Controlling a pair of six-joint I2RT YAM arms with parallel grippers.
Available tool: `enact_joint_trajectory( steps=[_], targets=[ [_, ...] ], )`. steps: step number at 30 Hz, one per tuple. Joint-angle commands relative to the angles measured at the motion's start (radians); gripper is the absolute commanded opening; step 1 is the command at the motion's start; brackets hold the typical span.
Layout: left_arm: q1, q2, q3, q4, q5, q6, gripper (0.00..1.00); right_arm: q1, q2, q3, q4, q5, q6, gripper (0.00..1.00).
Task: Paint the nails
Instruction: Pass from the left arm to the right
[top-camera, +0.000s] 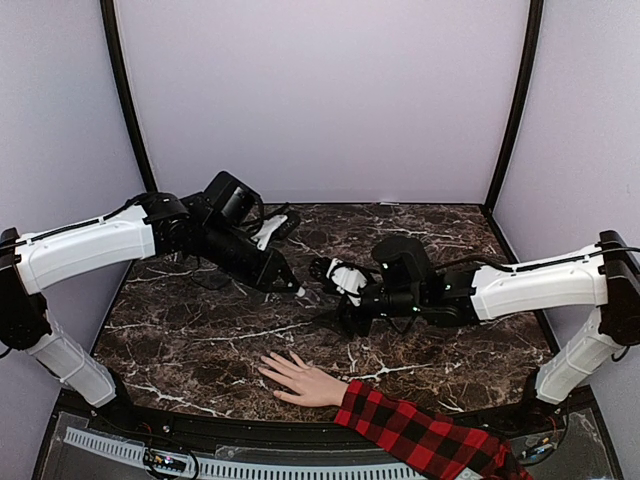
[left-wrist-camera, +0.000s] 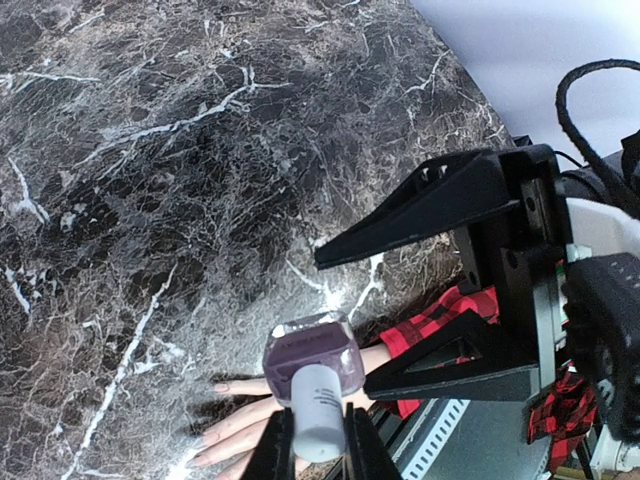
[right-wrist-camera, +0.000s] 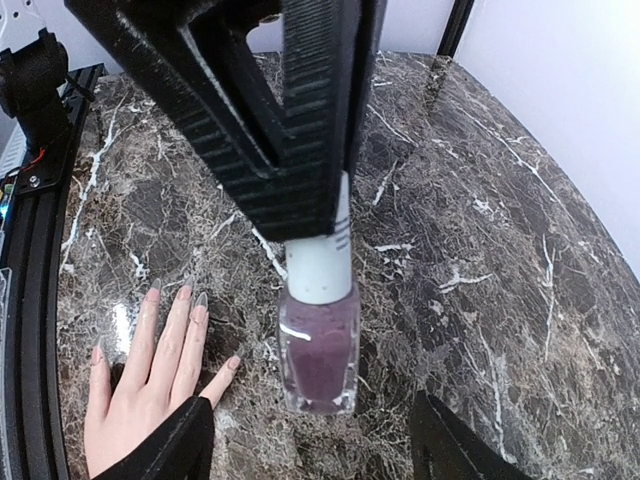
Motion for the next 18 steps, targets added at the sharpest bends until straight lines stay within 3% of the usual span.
enact_joint_trajectory(
  steps=[1, 9, 18],
  targets=[
    [-0.01, -0.012, 0.014, 0.054, 0.045, -0.024, 0.0, 0.02, 0.014, 0.032, 0.047, 0.03, -0.043, 0.66],
    [-0.016, -0.009, -0.008, 0.114, 0.074, -0.049, 0.0, 0.026, 0.025, 0.04, 0.059, 0.049, -0.048, 0.58],
    [-0.019, -0.011, -0.049, 0.162, 0.089, -0.088, 0.0, 0.028, 0.02, 0.039, 0.065, 0.076, -0.05, 0.35]
  ],
)
